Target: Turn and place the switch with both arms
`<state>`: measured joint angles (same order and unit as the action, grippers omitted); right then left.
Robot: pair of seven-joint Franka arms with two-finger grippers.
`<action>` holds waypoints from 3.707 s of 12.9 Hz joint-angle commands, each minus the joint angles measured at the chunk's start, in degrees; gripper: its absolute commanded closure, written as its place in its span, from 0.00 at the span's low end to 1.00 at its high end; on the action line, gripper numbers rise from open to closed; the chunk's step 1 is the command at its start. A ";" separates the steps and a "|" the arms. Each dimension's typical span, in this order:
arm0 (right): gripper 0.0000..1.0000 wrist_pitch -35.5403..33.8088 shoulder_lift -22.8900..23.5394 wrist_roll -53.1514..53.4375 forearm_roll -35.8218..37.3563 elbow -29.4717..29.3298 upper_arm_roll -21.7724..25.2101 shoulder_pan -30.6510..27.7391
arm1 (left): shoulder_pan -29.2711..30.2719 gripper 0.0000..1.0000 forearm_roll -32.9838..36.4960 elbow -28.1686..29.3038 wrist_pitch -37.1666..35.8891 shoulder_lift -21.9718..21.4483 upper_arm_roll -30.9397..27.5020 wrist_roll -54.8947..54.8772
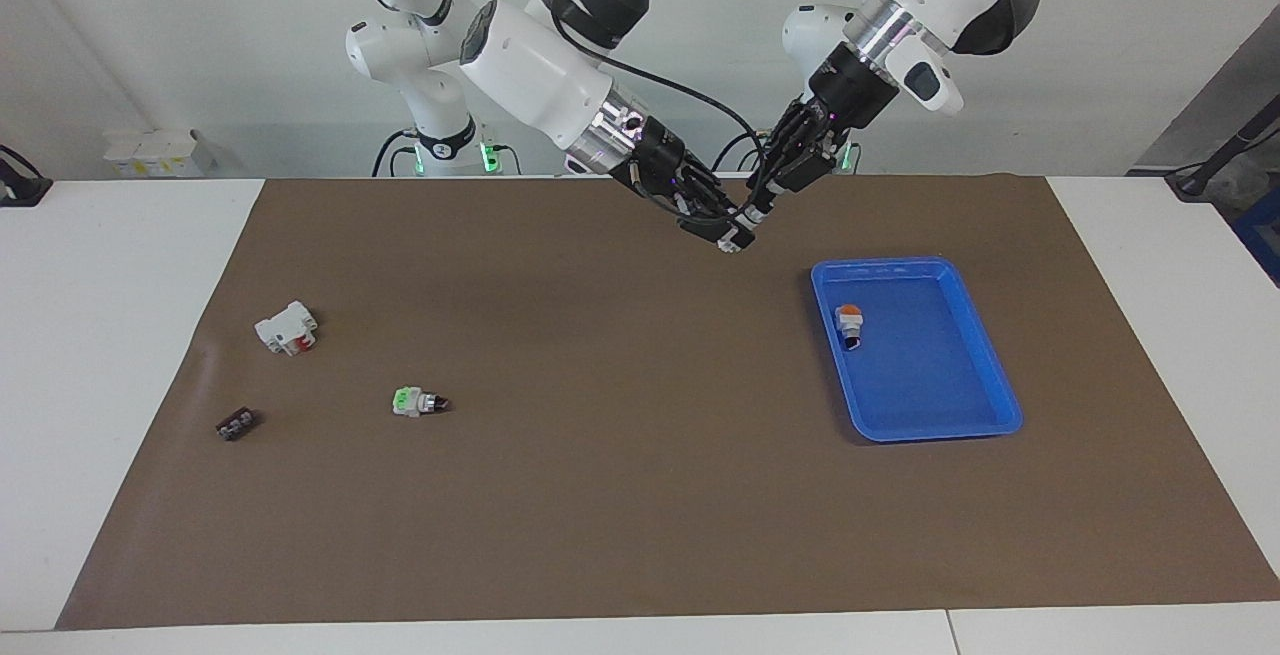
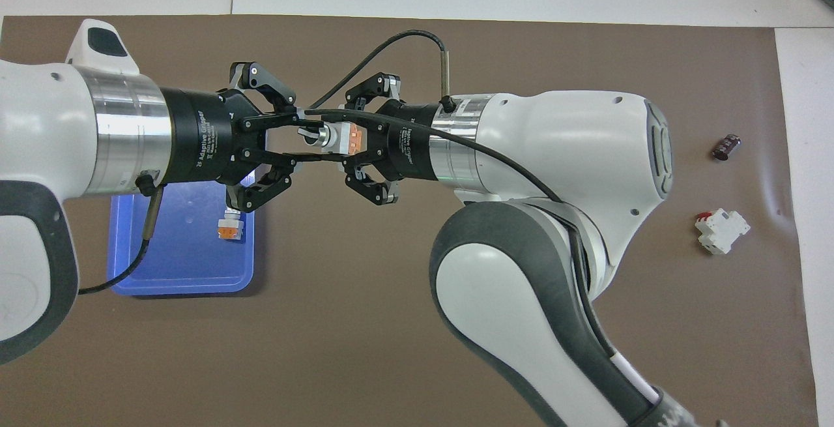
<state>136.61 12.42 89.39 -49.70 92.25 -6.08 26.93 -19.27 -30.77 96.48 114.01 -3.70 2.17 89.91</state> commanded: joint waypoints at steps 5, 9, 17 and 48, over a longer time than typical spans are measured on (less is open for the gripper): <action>1.00 0.94 0.42 0.61 -0.31 -0.66 -0.07 0.05 | 0.02 0.70 -0.26 2.83 1.22 -1.66 -0.50 0.62; 1.00 0.94 0.42 0.61 -0.31 -0.66 -0.07 -0.03 | 0.11 0.70 -0.26 4.85 3.15 -2.37 -0.50 0.80; 1.00 0.67 0.42 0.52 -0.31 -0.75 -0.07 -0.12 | -0.33 1.00 -0.26 4.15 3.24 -2.28 -0.41 -1.04; 1.00 0.06 0.42 0.61 -0.31 -0.40 -0.07 -0.47 | -0.68 1.00 1.15 7.75 -0.79 -4.48 -0.41 -115.46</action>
<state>135.28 12.60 89.39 -49.69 92.98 -6.19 26.95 -19.19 -30.44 100.85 117.05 -5.43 1.89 -20.08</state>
